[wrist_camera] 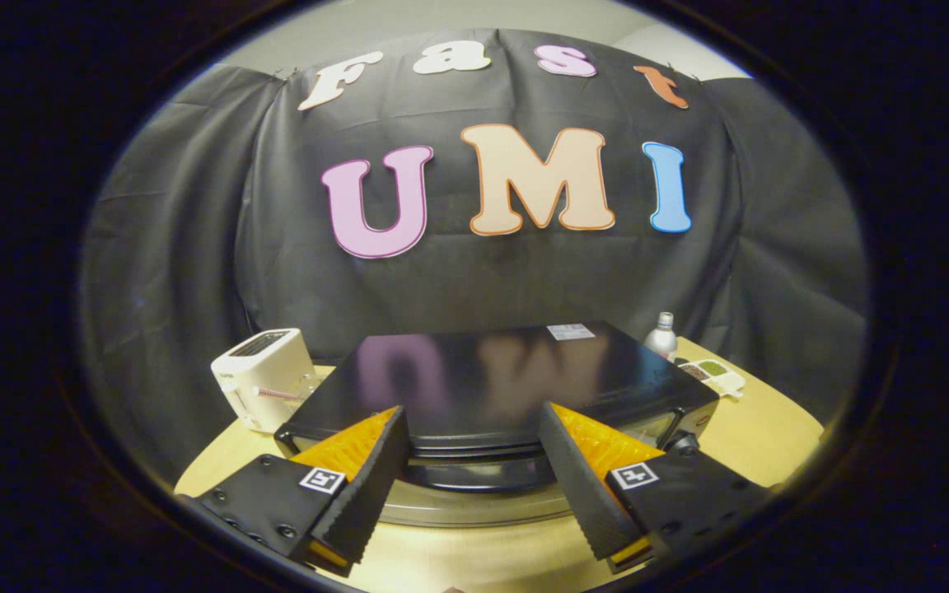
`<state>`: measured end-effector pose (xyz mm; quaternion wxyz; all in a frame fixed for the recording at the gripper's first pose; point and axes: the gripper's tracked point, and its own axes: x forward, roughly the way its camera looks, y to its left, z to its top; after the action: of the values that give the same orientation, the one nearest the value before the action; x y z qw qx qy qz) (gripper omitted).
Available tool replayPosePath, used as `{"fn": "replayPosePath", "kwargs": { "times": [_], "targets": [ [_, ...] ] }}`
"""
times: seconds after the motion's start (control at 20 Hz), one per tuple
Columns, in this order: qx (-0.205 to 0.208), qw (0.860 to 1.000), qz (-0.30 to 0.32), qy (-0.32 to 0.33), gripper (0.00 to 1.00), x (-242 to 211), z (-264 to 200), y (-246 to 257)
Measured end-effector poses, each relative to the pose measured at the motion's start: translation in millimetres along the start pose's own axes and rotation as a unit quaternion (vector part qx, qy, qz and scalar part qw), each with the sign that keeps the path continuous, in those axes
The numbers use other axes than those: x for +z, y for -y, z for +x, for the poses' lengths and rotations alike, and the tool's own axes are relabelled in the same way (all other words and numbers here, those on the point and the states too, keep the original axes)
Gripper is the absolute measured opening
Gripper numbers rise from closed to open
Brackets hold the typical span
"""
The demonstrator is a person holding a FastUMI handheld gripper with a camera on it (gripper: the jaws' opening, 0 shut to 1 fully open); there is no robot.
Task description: Open the toaster oven, put the food inside, and close the toaster oven door.
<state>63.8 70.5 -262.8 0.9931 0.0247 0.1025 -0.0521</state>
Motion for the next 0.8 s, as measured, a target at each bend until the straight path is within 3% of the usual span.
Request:
{"fn": "replayPosePath", "kwargs": {
  "times": [0.4, 0.8],
  "targets": [
    [0.012, 1.000, -0.003, 0.008, 1.00, -8, -20, 7],
    [-0.008, 0.999, -0.002, -0.044, 0.99, -21, -48, 10]
  ]
}}
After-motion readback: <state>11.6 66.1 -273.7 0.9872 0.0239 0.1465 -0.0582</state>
